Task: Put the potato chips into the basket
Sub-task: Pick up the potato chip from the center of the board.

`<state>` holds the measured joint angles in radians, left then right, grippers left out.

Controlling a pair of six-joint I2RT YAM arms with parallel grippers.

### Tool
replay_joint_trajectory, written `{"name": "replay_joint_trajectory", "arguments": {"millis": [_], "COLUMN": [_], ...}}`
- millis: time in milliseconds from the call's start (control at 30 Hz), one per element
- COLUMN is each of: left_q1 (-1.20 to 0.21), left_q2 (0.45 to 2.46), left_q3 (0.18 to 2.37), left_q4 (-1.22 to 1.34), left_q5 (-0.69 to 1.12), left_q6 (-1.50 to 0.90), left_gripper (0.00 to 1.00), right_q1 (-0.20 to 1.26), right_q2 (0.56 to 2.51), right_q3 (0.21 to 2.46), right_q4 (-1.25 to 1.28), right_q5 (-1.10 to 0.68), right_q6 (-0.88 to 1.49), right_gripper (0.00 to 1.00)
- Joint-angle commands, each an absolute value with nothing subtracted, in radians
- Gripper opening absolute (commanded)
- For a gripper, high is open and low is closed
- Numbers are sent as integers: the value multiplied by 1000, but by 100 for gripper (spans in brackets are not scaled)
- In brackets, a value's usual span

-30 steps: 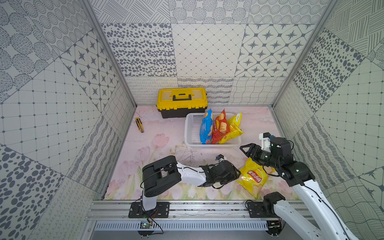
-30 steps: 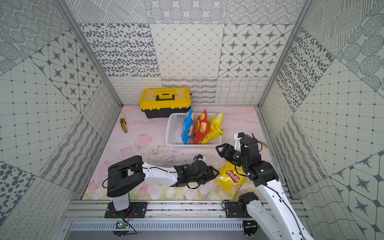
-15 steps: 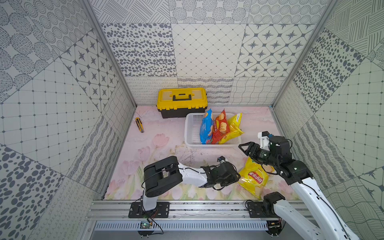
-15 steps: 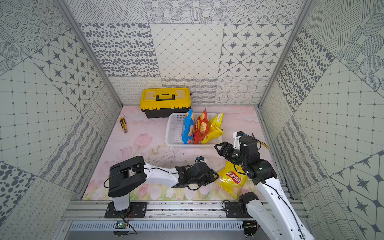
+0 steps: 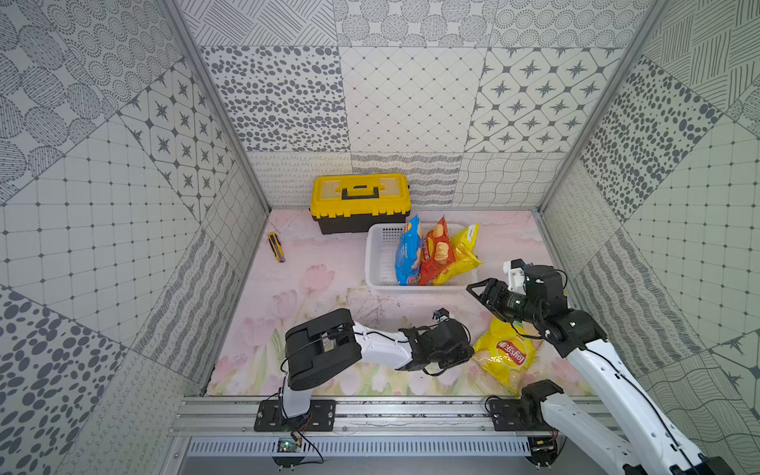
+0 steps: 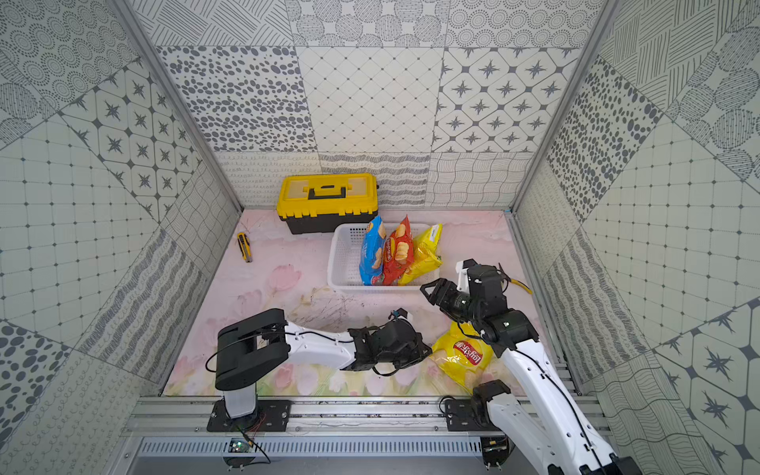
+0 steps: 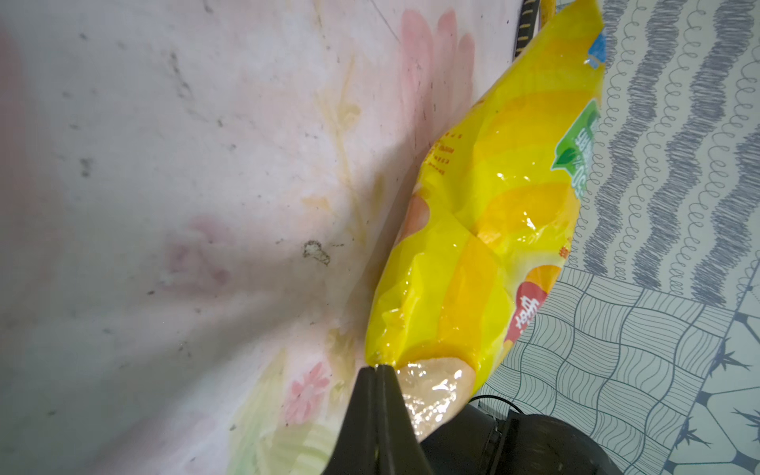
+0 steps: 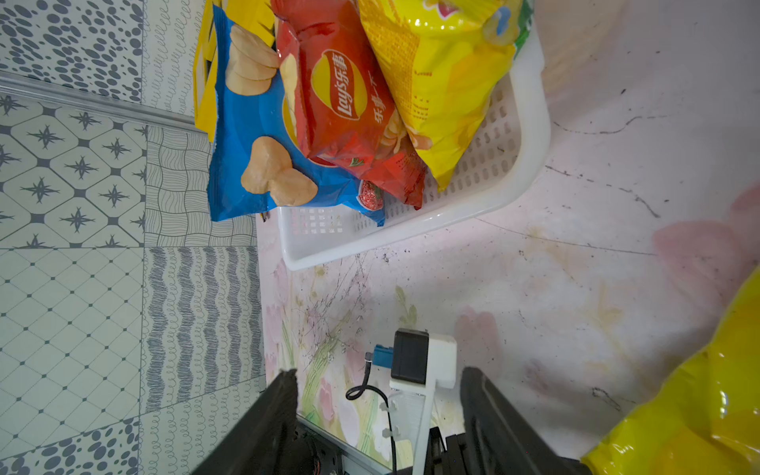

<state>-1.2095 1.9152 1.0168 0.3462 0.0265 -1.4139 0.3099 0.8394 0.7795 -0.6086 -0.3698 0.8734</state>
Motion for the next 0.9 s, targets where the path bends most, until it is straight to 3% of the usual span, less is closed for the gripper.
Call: {"name": "replay_joint_trajectory", "arguments": {"millis": [0, 200, 667, 867], "left_q1": [-1209, -1195, -1179, -1150], "left_q2": [1929, 1937, 1731, 1752], "left_q3": [1035, 1166, 1089, 1077], "left_q4": [302, 170, -42, -29], "left_q5": [41, 39, -97, -52], "left_q6": [-1451, -1374, -1311, -1309], "left_gripper": [0, 0, 0, 0], "right_q1": [336, 341, 341, 341], "right_q2": [867, 856, 901, 947], "right_q3": [800, 813, 913, 912], "right_q4": [-567, -574, -640, -608], "right_q5": [-380, -366, -309, -336], "right_q6": [876, 838, 744, 746], "right_gripper": [67, 67, 69, 68]}}
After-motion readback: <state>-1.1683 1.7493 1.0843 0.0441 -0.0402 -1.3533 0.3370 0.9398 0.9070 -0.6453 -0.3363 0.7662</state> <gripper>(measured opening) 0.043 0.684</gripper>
